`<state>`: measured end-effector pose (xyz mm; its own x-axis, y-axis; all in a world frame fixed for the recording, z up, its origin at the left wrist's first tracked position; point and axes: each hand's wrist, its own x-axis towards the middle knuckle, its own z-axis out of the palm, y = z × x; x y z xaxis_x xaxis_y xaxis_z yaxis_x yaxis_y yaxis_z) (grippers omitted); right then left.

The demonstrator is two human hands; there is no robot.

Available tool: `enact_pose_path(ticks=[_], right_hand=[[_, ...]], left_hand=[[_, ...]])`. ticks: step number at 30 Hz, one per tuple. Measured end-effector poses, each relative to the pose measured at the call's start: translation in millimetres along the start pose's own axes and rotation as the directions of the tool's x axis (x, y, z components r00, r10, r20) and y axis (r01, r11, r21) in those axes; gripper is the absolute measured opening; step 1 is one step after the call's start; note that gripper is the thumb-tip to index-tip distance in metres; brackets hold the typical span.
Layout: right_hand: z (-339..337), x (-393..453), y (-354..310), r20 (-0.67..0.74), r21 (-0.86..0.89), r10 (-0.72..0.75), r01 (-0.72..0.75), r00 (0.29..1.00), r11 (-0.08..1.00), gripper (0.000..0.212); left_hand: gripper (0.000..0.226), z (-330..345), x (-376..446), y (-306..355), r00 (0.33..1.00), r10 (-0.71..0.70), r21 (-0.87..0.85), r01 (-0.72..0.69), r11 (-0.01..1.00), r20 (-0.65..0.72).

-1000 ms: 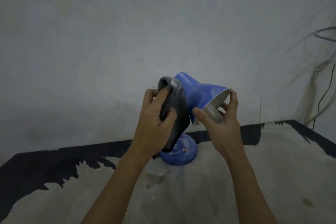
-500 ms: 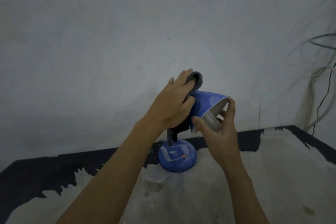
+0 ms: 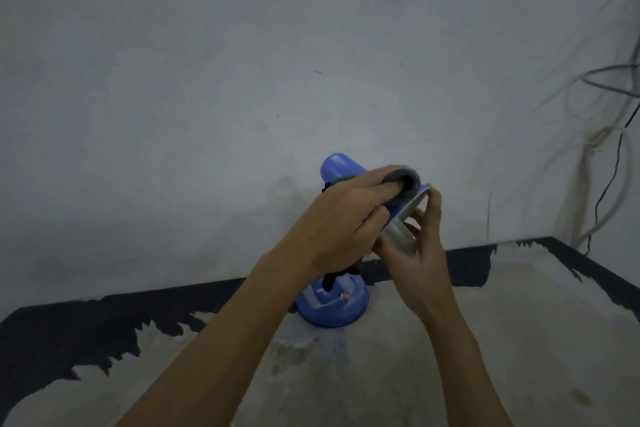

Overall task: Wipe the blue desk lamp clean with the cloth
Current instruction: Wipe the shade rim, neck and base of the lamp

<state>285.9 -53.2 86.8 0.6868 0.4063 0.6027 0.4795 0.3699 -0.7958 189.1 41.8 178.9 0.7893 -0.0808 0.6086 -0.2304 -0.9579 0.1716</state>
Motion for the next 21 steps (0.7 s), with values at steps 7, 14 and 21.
enact_pose_path(ticks=[7,14,21], right_hand=[[3,3,1,-0.027,-0.035,0.003,-0.004,1.000,0.999,0.099],[3,3,0,-0.014,0.015,-0.020,0.020,1.000,1.000,0.083],[-2,-3,2,0.049,0.026,-0.009,0.007,0.999,1.000,0.090]], left_hand=[[0.043,-8,28,-14,0.992,-0.128,0.128,0.123,0.984,0.025],[0.041,1,35,6,0.988,-0.098,0.047,0.093,0.995,0.119],[0.044,-2,12,15,0.998,0.025,-0.061,-0.021,0.998,0.056]])
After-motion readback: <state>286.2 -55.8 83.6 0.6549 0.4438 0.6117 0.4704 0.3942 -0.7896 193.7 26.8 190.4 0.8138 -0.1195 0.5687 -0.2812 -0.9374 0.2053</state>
